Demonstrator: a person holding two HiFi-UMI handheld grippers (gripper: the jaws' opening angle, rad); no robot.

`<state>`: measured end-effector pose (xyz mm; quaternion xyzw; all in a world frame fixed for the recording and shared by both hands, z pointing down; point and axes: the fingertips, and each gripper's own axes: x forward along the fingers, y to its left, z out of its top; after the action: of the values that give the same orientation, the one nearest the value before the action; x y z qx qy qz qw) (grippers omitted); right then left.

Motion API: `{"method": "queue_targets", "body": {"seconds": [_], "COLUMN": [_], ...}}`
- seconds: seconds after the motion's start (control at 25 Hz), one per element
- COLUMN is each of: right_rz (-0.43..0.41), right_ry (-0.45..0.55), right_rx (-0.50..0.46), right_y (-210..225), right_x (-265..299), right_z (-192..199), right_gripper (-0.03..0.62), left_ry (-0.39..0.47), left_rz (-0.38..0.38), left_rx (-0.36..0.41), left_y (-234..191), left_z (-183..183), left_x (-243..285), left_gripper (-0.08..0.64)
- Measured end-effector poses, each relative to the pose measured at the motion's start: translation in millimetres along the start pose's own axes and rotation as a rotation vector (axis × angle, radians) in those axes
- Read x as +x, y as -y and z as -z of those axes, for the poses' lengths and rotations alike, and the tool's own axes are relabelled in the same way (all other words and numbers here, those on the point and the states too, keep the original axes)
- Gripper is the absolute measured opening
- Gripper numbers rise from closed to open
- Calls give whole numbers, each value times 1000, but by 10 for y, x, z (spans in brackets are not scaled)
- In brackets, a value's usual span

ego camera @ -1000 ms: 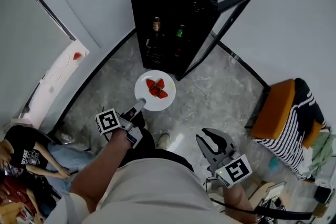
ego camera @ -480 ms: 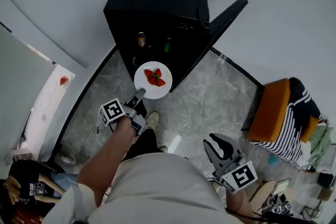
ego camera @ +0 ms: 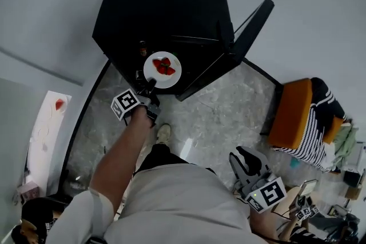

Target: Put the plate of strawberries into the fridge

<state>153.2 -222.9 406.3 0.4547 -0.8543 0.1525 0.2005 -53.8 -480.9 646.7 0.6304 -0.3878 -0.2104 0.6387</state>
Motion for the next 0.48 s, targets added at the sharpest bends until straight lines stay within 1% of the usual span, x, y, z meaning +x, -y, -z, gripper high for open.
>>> {"method": "queue_targets", "body": {"seconds": [0.12,0.24,0.48], "right_rz": [44,78,115], "right_ry": [-8,-18,-45], "right_rx": [32,66,100], "right_y": [119,231,355], "right_x": [74,124,200], "right_z": [-33,-34,-33], "right_gripper": [104,104,104], "left_ry": [10,13,11], "left_rz": [-31,-65,-105], "left_rx": [-16,-11,-6], "left_y": [-167,-318,-454], "left_z": [-152,-275,-451], "left_x": [265,508,899], "left_gripper": [21,21,21]}}
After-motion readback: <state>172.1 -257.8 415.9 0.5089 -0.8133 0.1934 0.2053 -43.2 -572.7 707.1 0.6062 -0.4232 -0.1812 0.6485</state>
